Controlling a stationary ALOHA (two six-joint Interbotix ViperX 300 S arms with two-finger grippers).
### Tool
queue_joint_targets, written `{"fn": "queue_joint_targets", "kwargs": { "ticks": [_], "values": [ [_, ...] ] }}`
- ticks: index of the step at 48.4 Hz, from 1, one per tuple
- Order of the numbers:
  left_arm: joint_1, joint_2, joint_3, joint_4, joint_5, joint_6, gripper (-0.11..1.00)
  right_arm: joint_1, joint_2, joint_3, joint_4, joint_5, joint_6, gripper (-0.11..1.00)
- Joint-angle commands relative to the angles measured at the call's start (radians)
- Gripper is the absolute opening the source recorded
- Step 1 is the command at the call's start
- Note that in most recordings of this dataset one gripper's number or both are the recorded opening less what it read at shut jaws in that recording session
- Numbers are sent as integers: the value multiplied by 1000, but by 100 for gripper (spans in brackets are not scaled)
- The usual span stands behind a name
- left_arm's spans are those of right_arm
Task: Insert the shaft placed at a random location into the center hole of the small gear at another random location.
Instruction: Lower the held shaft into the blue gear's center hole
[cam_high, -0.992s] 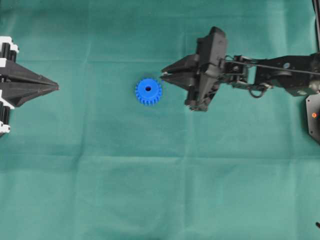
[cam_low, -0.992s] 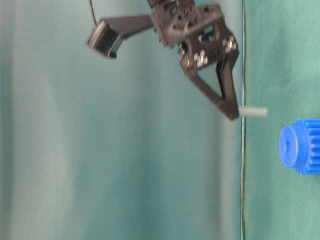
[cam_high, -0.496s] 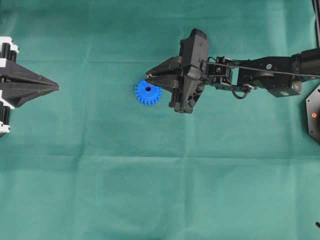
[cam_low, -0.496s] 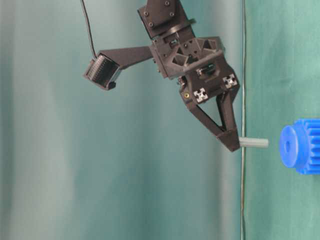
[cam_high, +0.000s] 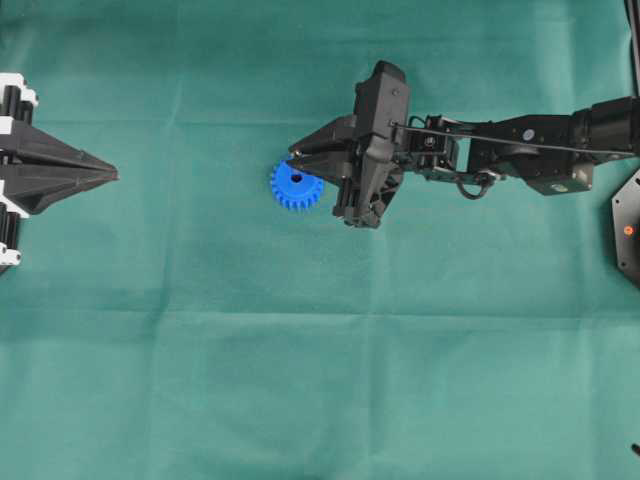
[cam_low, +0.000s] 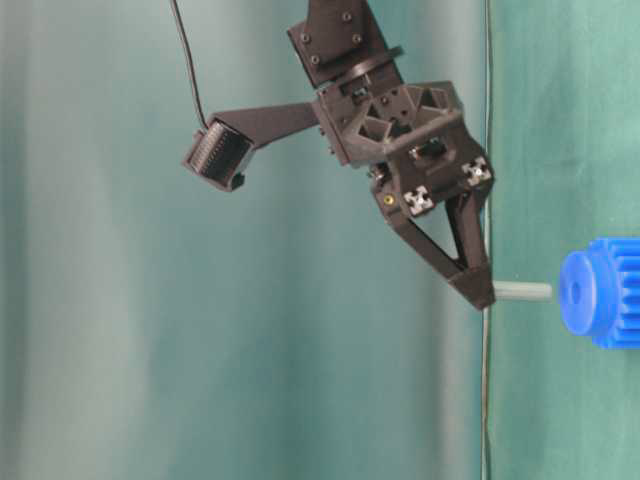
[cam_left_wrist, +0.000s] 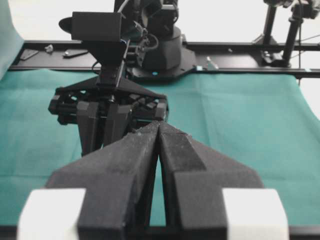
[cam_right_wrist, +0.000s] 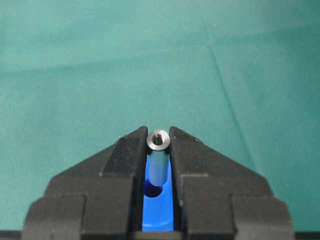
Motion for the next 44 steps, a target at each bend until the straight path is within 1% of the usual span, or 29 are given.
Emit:
{"fn": "queue_joint_targets", "kwargs": {
  "ticks": [1,16,27,44],
  "values": [
    [2,6,-23,3,-6,0,0,11,-3,-31,2,0,-6,13],
    [2,6,-23,3,-5,0,0,12,35,-34,8,-3,-3,13],
    [2,6,-23,3,-5,0,0,12,35,-34,8,-3,-2,13],
    [2,5,-25,3,-5,0,0,9,-41,-17,5,21,-9,13]
  ]
}}
